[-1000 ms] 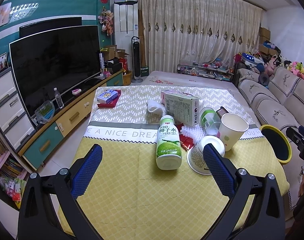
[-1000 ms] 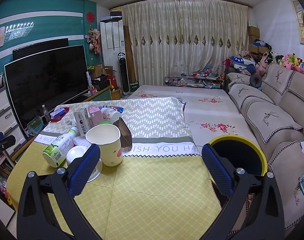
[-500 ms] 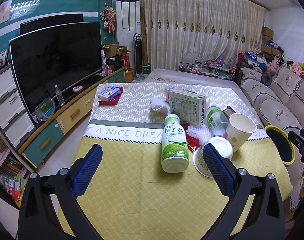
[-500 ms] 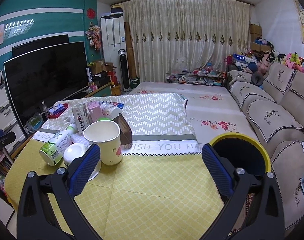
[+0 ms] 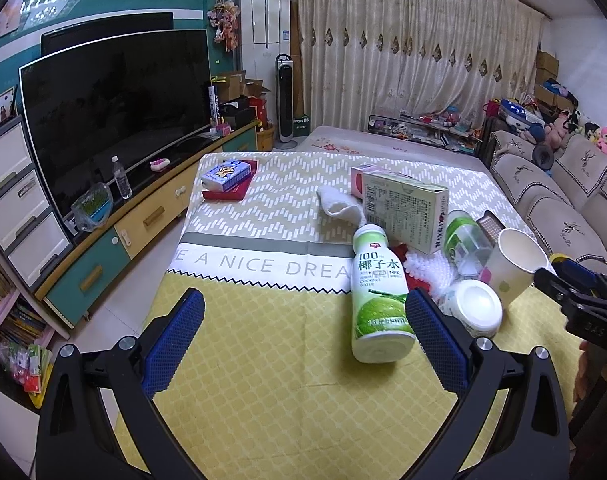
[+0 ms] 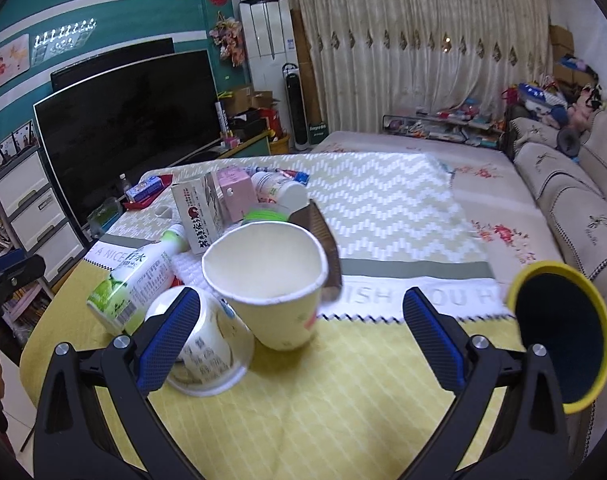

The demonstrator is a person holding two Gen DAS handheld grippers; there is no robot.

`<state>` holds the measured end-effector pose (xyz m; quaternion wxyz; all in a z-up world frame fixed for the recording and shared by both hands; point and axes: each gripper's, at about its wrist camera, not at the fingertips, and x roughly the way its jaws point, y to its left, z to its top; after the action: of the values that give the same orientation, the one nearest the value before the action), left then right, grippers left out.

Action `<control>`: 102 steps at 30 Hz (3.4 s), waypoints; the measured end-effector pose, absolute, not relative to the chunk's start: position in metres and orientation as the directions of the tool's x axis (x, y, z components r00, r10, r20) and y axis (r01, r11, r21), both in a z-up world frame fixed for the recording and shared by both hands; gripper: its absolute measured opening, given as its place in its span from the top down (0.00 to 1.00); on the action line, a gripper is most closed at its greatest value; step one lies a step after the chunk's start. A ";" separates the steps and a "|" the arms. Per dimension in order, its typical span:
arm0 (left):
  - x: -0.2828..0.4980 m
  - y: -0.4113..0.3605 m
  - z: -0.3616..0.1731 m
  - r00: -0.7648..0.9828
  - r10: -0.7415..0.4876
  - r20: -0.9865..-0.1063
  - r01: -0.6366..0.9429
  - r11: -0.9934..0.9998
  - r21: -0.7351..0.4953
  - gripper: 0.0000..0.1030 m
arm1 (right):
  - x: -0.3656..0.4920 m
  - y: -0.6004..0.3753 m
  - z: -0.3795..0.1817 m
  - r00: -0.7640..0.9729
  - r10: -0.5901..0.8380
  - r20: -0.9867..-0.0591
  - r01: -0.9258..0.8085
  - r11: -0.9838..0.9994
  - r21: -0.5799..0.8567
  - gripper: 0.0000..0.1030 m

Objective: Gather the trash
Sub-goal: 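Grasp the white paper cup with the right gripper and lift it, then carry the paper cup over the yellow bin and open the right gripper, then grasp the white bowl with the left gripper and lift it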

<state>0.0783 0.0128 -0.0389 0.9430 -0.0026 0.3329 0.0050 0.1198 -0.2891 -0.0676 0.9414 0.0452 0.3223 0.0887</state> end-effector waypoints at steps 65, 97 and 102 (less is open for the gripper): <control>0.092 -0.110 -0.057 0.705 -0.212 -0.677 0.294 0.956 0.007 0.04 | 0.101 -0.559 -0.115 0.673 -0.304 -0.675 0.460 0.886 0.060 0.16; 0.135 -0.151 -0.126 0.637 -0.191 -0.747 0.364 0.928 0.073 0.18 | 0.095 -0.535 -0.123 0.689 -0.207 -0.694 0.404 0.905 0.132 0.14; 0.134 -0.149 -0.126 0.644 -0.191 -0.741 0.357 0.932 0.071 0.23 | 0.093 -0.536 -0.125 0.687 -0.203 -0.698 0.404 0.905 0.135 0.15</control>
<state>0.1339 -0.1494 -0.1259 0.9006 0.1056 0.3933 -0.1520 0.0930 -0.5363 -0.1253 0.9076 0.1402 0.3585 -0.1674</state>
